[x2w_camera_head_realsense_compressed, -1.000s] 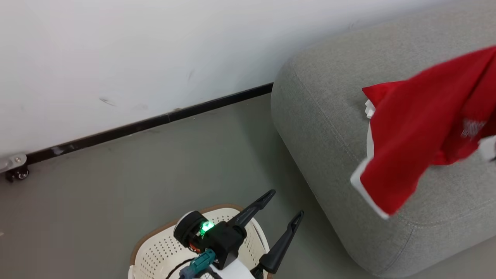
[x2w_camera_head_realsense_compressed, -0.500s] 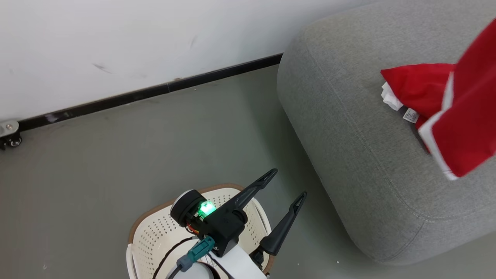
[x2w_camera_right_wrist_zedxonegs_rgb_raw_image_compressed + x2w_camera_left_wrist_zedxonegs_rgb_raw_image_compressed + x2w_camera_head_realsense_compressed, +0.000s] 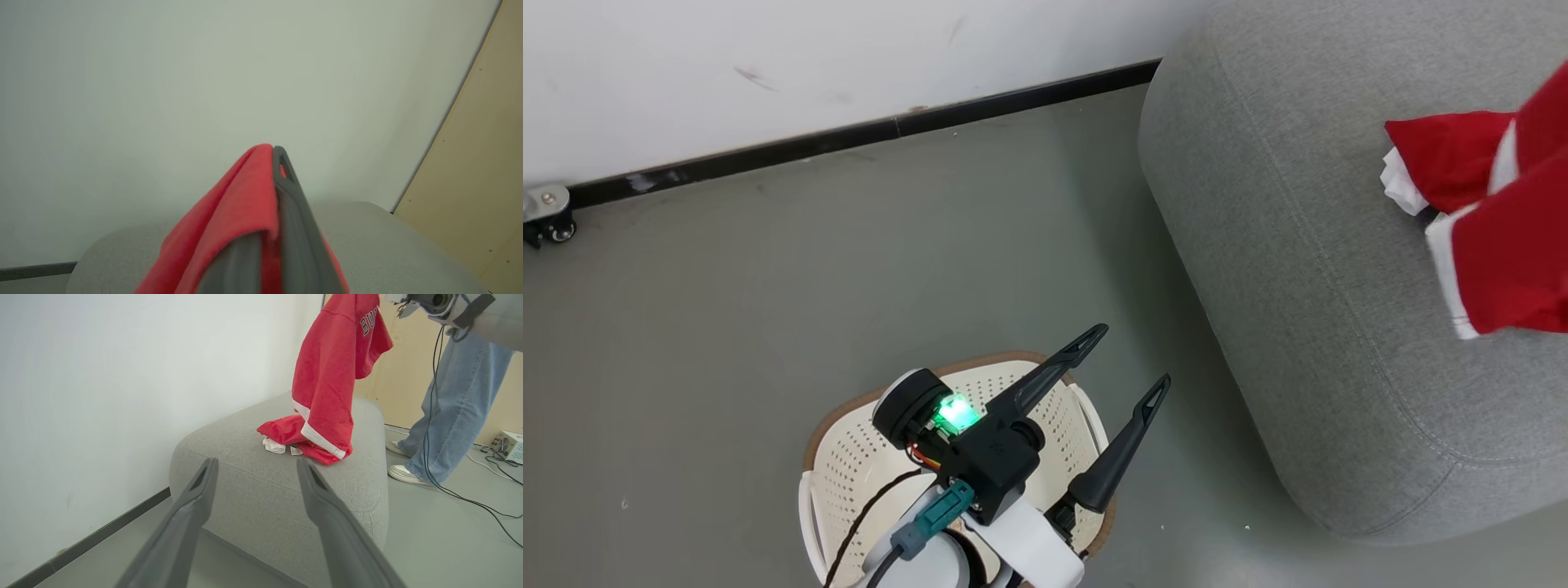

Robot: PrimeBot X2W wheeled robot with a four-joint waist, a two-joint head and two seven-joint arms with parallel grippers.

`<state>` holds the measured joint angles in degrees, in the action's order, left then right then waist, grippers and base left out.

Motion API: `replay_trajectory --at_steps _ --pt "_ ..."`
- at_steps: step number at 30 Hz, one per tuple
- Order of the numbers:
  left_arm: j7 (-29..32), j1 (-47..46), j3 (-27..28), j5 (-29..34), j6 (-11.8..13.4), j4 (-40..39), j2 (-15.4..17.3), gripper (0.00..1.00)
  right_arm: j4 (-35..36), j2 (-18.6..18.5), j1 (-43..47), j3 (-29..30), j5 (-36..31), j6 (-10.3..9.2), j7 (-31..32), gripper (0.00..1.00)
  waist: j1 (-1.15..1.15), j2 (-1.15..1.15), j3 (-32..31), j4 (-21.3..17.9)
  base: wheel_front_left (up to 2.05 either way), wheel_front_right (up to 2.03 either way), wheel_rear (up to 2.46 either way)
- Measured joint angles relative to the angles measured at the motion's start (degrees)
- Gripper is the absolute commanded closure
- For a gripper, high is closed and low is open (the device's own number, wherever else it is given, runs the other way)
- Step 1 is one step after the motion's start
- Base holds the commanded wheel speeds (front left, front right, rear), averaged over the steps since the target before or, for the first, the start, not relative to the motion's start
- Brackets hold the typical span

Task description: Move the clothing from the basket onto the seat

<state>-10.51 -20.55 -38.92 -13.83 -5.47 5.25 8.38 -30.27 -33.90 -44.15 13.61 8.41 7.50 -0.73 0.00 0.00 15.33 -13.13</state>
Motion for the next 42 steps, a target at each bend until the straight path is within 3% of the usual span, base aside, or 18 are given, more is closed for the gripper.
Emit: replay_trajectory --at_steps 15,27,28,29,30,31,32,42 --pt "0.99 -1.44 -0.12 0.40 -0.02 -0.12 0.69 0.00 -12.81 3.93 7.96 1.34 -1.10 0.00 -3.16 1.00 0.00 0.00 3.74 0.36 0.00 0.00 0.00" --pt "0.92 -1.95 0.58 0.38 -0.07 0.49 1.26 0.00 -17.23 6.26 11.99 2.83 -1.34 0.00 -5.34 1.00 0.00 0.00 4.04 -0.86 0.00 0.00 0.00" --pt "0.92 -1.95 0.58 0.38 -0.07 0.52 1.27 0.00 -17.50 6.44 12.16 2.76 -1.35 0.00 -5.66 0.92 0.00 0.00 4.01 -0.96 0.00 0.00 0.00" --pt "0.91 -1.95 0.59 0.38 -0.07 0.55 1.30 0.00 -17.84 6.67 12.21 2.70 -1.35 0.00 -5.95 0.76 0.00 0.00 3.99 -1.06 0.00 0.00 0.00" --pt "0.91 -1.95 0.59 0.38 -0.07 0.58 1.32 0.00 -18.08 6.92 12.20 2.60 -1.34 0.00 -6.01 0.54 0.00 0.00 3.97 -1.14 0.00 0.00 0.00" --pt "0.91 -1.95 0.59 0.38 -0.07 0.59 1.32 0.00 -18.31 7.23 12.20 2.42 -1.34 0.00 -6.06 0.22 0.00 0.00 3.97 -1.23 0.00 0.00 0.00" --pt "0.91 -1.95 0.59 0.38 -0.07 0.60 1.32 0.00 -18.50 7.54 12.21 2.24 -1.35 0.00 -6.06 0.00 0.00 0.00 3.97 -1.30 0.00 0.00 0.00" --pt "0.80 -1.95 0.71 0.38 -0.07 0.68 1.40 0.00 -20.45 8.27 14.08 1.55 -0.66 0.00 -7.89 0.00 0.00 0.00 4.09 -1.67 0.00 0.00 0.00"
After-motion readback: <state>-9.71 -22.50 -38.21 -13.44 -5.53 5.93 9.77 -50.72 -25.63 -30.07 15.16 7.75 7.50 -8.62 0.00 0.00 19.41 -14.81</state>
